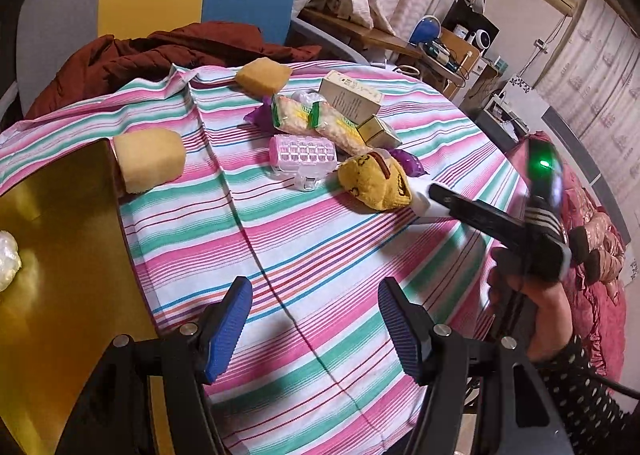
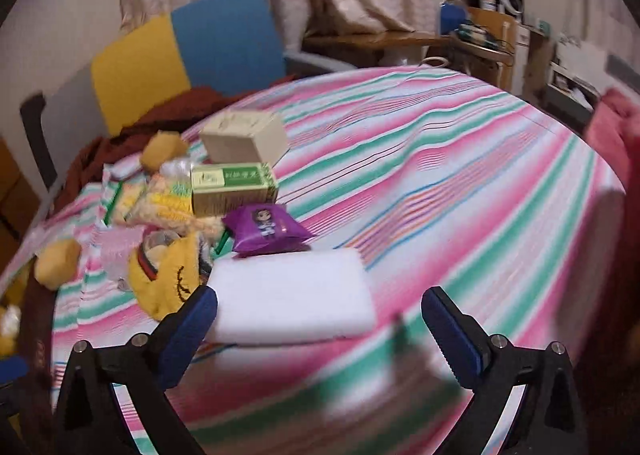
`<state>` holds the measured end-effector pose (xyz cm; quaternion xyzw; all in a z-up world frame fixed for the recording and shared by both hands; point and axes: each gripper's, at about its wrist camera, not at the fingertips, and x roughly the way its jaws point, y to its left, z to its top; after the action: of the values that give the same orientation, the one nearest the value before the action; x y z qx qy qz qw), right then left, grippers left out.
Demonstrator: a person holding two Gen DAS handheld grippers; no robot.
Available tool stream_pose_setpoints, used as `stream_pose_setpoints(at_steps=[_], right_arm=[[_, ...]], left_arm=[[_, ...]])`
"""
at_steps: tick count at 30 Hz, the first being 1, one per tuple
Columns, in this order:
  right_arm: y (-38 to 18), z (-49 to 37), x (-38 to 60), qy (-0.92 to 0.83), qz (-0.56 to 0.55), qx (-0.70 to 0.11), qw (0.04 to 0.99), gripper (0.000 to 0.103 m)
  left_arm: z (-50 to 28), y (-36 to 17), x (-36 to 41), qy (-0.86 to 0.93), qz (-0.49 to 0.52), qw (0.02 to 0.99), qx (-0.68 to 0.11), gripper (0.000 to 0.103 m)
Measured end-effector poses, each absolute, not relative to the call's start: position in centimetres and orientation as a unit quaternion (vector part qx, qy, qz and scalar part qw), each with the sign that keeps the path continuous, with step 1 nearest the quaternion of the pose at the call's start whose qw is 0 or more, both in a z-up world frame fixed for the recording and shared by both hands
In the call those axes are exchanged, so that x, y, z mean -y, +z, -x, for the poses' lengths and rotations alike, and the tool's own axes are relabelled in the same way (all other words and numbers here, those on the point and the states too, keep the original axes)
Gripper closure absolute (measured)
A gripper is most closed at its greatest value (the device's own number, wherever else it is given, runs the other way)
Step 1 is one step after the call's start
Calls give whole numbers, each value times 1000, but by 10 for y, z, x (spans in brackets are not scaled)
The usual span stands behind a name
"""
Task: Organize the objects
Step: 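Grasp the white foam block with the right tool while the left tool grasps the yellow knitted toy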
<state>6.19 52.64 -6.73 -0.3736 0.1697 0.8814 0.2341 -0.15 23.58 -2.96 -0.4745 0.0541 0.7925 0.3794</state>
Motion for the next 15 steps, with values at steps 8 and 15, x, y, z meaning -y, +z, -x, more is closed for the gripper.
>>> stream_pose_setpoints(at_steps=[8, 15], right_arm=[[-92, -38, -508, 879, 405, -131, 213, 3], [-83, -60, -526, 889, 354, -143, 255, 5]], left_arm=[[10, -27, -243, 793, 476, 376, -59, 37], [19, -33, -276, 780, 484, 390, -73, 37]])
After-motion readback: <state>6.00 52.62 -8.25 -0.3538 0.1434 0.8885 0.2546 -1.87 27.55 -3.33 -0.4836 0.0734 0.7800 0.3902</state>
